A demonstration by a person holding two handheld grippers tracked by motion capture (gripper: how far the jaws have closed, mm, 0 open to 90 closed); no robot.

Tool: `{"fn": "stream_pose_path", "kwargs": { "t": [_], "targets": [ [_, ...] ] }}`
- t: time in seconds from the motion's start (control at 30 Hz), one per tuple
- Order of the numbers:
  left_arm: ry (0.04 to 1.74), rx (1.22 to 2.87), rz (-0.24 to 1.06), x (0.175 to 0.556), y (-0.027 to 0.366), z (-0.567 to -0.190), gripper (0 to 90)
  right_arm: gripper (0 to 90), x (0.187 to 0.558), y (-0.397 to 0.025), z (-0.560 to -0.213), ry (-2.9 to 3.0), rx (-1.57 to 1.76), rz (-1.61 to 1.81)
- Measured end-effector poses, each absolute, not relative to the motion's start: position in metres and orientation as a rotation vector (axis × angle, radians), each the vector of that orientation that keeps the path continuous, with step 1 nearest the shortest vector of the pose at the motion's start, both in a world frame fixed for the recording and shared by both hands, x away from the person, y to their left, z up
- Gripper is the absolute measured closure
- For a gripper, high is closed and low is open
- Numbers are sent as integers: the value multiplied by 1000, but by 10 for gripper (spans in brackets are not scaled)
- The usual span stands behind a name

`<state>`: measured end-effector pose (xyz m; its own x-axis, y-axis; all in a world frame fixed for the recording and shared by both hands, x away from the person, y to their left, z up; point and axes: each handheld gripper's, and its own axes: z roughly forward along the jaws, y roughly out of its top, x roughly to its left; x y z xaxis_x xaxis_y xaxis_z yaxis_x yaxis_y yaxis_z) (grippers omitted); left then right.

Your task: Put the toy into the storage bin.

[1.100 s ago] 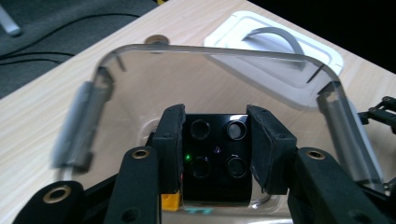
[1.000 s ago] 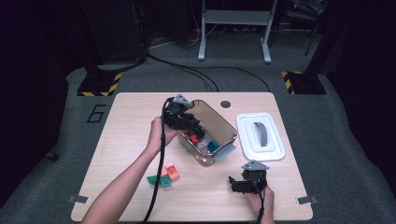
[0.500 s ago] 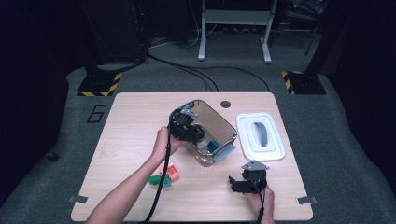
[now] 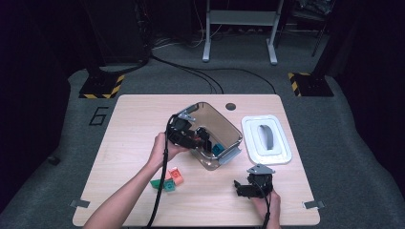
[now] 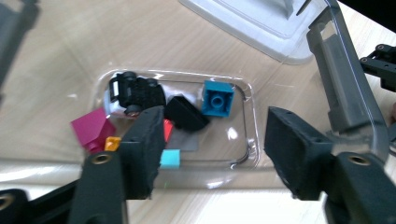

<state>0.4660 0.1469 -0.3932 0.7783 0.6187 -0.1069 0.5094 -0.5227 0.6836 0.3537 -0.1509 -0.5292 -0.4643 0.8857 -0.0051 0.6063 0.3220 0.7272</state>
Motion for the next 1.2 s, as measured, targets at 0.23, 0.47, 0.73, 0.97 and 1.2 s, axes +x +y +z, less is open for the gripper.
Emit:
{"fn": "stream_pose_path", "kwargs": {
  "t": [0.23,0.47,0.73,0.97,1.2],
  "targets": [
    [828,2160,256,445,176,-379,270,70,354,-151,-529,2190,1321,940],
    [855,2110,310,430,210,-374,229,70,354,-151,-529,2191,1322,939],
    [915,2126,328,418,245,-393,207,70,354,-151,-529,2190,1322,940],
    [962,2139,313,407,265,-422,192,70,354,-151,-529,2190,1322,940],
    [988,2173,288,397,273,-447,208,71,354,-151,-529,2190,1322,941]
  ]
}}
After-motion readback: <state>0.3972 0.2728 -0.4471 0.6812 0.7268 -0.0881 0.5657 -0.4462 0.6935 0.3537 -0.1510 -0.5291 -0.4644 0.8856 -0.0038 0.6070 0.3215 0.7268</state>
